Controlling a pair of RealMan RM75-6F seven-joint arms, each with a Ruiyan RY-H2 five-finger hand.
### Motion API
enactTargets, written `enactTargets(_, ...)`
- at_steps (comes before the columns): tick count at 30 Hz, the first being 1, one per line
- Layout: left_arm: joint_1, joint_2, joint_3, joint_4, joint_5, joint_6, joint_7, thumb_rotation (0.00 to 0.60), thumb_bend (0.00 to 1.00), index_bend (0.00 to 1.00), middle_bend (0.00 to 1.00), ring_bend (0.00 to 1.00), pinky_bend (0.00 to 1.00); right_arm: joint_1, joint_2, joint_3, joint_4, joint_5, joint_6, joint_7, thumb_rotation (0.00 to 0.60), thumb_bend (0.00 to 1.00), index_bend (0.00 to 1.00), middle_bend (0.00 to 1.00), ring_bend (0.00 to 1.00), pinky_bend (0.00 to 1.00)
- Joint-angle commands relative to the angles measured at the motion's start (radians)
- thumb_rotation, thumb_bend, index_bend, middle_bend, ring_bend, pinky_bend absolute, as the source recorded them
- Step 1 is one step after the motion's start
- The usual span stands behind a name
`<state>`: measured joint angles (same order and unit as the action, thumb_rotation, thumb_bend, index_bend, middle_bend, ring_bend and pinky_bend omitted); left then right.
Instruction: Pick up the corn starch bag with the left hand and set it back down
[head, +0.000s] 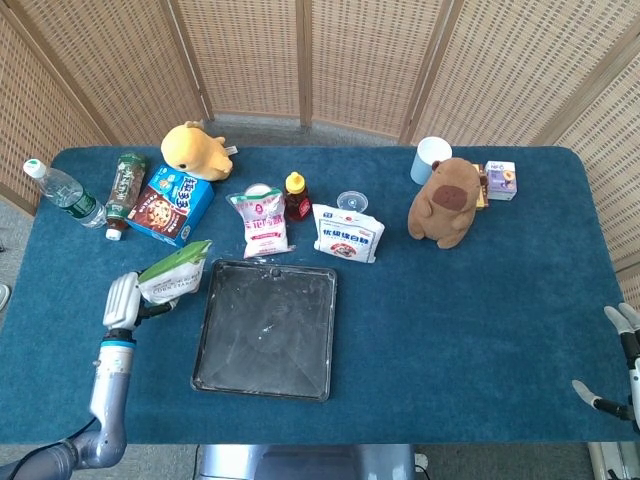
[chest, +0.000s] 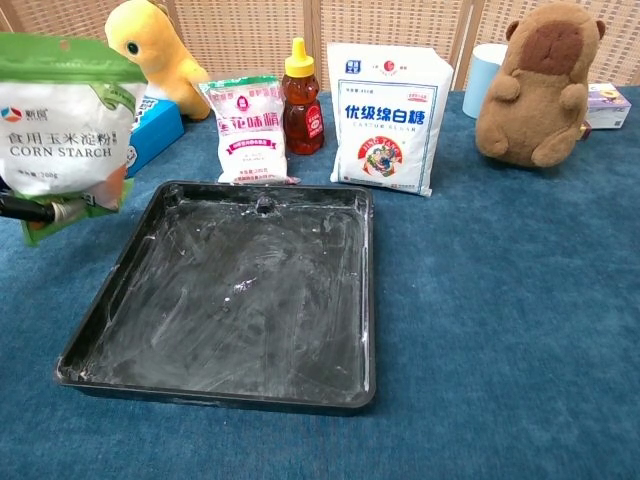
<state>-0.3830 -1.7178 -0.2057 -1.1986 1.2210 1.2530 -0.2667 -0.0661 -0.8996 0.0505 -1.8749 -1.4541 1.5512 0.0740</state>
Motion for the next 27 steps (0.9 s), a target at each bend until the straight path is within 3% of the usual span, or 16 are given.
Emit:
enactTargets(1,-0.001,-0.011,0.022,0.026,0.01,-0.034,0.02,0.6,0.29,0.47,0.38,0.34,0.24,0.0,0.0,0.0,0.0,0.001,-0.001,0.0,0.6,0.09,0.03,0.0,0.0,0.0)
enactTargets(3,0.002,-0.013,0.022,0.023,0.004,-0.039,0.029,0.6,0.19,0.22,0.15,0.18,0.12,0.0,0.001,0.0,0.0,0.001,-0.001,0.001,0.6,0.09,0.03,0.0,0.0,0.0)
enactTargets(6,0.011,-0.017,0.018,0.022,0.011,-0.02,0.021,0.6,0.08,0.07,0.02,0.07,0.07,0.0,0.001,0.0,0.001,0.0,0.0,0.003,0.6,0.09,0.03,0.0,0.0,0.0)
enactTargets(16,0.062,-0.016,0.036,0.031,0.095,0.104,-0.035,0.599,0.02,0.04,0.0,0.02,0.06,-0.001,0.002,-0.002,-0.002,-0.002,0.0,0.002,0.6,0.09,0.03,0.0,0.0,0.0)
enactTargets(22,0.128,0.053,0.06,-0.005,0.177,0.242,-0.096,0.6,0.02,0.04,0.0,0.02,0.06,-0.004,0.008,-0.001,-0.004,-0.003,0.006,0.014,0.6,0.09,0.03,0.0,0.0,0.0)
enactTargets(27,0.175,0.157,0.044,-0.052,0.174,0.307,-0.037,0.599,0.02,0.04,0.0,0.01,0.06,-0.005,0.011,0.0,-0.003,-0.005,0.01,0.019,0.6,0.09,0.03,0.0,0.0,0.0)
